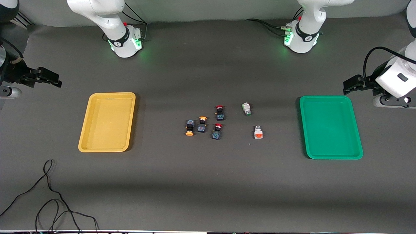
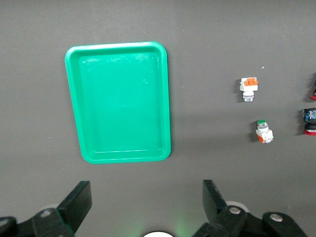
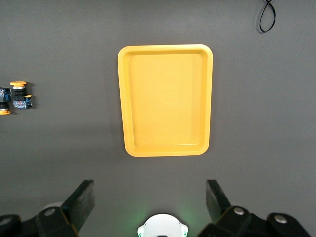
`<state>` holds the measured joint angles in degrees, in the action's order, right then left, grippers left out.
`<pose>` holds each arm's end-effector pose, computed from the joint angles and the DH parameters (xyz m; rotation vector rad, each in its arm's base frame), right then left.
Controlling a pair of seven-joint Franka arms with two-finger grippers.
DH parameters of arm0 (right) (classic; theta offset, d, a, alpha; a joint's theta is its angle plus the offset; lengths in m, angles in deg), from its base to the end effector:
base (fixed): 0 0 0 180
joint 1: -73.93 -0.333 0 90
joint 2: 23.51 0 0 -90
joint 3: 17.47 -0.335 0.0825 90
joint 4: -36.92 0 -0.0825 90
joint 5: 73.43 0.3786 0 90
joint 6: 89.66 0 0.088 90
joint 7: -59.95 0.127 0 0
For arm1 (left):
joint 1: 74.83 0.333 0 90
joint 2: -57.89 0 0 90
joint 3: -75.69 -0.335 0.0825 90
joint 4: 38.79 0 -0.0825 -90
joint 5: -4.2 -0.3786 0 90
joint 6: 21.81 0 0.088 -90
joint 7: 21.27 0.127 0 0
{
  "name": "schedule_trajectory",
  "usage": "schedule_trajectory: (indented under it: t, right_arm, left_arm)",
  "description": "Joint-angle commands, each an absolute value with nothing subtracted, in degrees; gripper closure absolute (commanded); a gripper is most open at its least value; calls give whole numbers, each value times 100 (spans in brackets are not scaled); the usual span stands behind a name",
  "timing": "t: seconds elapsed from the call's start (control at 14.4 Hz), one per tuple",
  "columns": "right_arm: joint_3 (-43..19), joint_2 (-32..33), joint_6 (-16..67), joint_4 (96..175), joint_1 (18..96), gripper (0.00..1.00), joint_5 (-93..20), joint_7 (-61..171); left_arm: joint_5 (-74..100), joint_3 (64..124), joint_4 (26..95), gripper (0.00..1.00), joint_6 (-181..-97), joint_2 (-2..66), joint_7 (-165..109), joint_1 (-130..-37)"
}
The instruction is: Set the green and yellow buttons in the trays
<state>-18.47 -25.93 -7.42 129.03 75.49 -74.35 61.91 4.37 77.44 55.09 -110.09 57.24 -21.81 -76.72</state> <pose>0.5172 -0.0071 0.6184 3.1159 -0.0704 -0.2026 0.5428 -0.0348 0.5836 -3.1351 0.0847 0.1713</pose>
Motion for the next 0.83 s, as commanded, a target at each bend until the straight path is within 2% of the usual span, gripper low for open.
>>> schedule_trajectory:
  t: [0.0, 0.21, 0.76]
  right_arm:
    - [-1748, -2684, -783, 12972, 7524, 0, -7317, 6171]
    - [-1668, -2510, -783, 12666, 7489, 0, -7316, 6223]
    - [-1712, -2501, -783, 12674, 7375, 0, -7307, 6285]
  left_arm:
    - [411, 7701, 5437, 0, -10988, 5728, -2101, -7721]
    - [411, 7701, 5437, 0, -10988, 5728, -2101, -7729]
    - [411, 7710, 5428, 0, -10970, 5728, -2101, -7729]
